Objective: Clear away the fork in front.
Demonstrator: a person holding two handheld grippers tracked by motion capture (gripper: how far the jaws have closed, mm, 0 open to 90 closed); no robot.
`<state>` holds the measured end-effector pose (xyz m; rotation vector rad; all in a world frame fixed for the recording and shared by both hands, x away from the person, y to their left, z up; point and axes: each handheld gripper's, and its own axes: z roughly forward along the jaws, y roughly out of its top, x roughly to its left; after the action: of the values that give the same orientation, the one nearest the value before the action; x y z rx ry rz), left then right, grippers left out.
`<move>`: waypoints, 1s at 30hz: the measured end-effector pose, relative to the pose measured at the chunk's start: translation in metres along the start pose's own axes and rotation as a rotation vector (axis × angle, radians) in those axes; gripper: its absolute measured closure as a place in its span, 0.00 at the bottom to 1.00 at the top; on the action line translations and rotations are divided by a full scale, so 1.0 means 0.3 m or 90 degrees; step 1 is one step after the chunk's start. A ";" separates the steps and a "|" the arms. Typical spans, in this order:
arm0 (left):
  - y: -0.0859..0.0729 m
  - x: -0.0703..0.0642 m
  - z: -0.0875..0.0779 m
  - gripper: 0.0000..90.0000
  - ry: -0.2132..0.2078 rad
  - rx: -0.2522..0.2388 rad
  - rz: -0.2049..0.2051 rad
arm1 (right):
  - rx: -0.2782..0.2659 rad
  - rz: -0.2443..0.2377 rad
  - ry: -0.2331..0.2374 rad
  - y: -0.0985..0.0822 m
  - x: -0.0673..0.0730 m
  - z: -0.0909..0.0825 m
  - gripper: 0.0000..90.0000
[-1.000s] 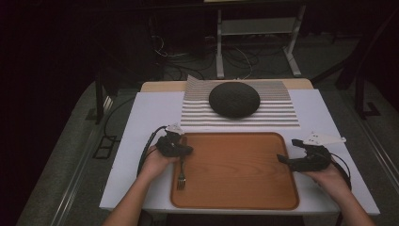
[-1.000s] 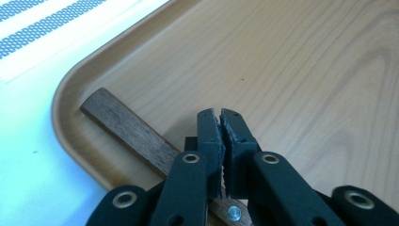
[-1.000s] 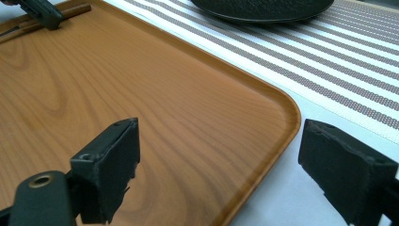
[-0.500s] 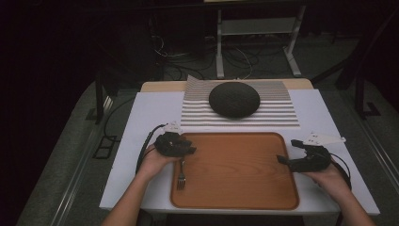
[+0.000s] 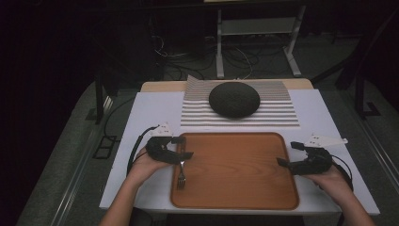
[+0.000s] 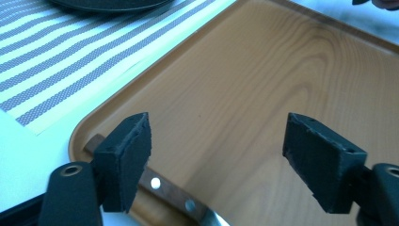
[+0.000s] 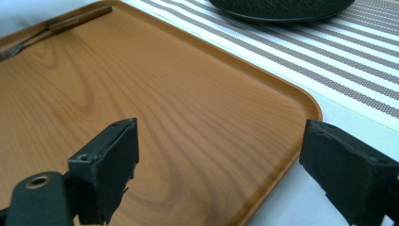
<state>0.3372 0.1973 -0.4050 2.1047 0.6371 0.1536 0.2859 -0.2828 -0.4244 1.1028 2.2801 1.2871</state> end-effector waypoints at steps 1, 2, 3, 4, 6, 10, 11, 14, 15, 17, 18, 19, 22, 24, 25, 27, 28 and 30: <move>-0.005 -0.004 -0.009 0.21 0.007 -0.003 -0.001 | -0.001 0.003 0.002 0.000 0.001 -0.003 0.13; -0.012 -0.006 -0.019 0.19 0.010 -0.006 -0.006 | -0.002 0.003 0.003 -0.001 0.002 -0.005 0.13; -0.018 -0.008 -0.028 0.16 0.013 -0.011 -0.008 | -0.004 0.003 0.004 -0.001 0.003 -0.006 0.12; -0.026 -0.011 -0.037 0.15 0.016 -0.016 -0.010 | -0.005 0.003 0.004 -0.001 0.004 -0.007 0.12; -0.042 -0.014 -0.051 0.11 0.022 -0.020 -0.013 | -0.007 0.002 0.005 -0.001 0.007 -0.009 0.11; -0.067 -0.016 -0.072 0.02 0.033 -0.024 -0.025 | -0.007 -0.001 0.009 -0.002 0.010 -0.006 0.11; -0.071 -0.016 -0.077 0.01 0.034 -0.025 -0.030 | -0.007 -0.002 0.009 -0.002 0.011 -0.006 0.11; -0.084 -0.017 -0.090 0.00 0.032 -0.029 -0.027 | -0.009 -0.001 0.011 -0.001 0.013 -0.006 0.11; -0.089 -0.019 -0.093 0.00 0.032 -0.032 -0.028 | -0.010 -0.002 0.012 -0.001 0.013 -0.008 0.11; -0.096 -0.022 -0.099 0.00 0.032 -0.036 -0.028 | -0.016 0.001 0.013 -0.005 0.014 -0.012 0.11; -0.100 -0.023 -0.101 0.00 0.033 -0.037 -0.029 | -0.015 0.003 0.013 -0.008 0.015 -0.014 0.11; -0.104 -0.024 -0.102 0.00 0.034 -0.037 -0.027 | -0.015 0.001 0.013 -0.012 0.016 -0.016 0.11; -0.108 -0.020 -0.100 0.00 0.038 -0.033 -0.024 | -0.017 0.003 0.017 -0.019 0.017 -0.022 0.11; -0.108 -0.016 -0.101 0.00 0.040 -0.034 -0.025 | -0.014 0.002 0.017 -0.020 0.017 -0.020 0.11; -0.108 -0.015 -0.102 0.00 0.042 -0.036 -0.025 | -0.014 0.002 0.018 -0.020 0.017 -0.019 0.11; -0.107 -0.015 -0.103 0.00 0.042 -0.038 -0.025 | -0.012 0.002 0.021 -0.022 0.018 -0.016 0.11; -0.107 -0.015 -0.104 0.00 0.044 -0.039 -0.025 | -0.011 -0.001 0.020 -0.022 0.018 -0.014 0.11; -0.105 -0.014 -0.106 0.00 0.045 -0.041 -0.025 | -0.009 -0.001 0.022 -0.023 0.018 -0.013 0.11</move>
<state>0.3108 0.2333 -0.4112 2.0302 0.7057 0.2253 0.2768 -0.2831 -0.4273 1.0814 2.2931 1.3296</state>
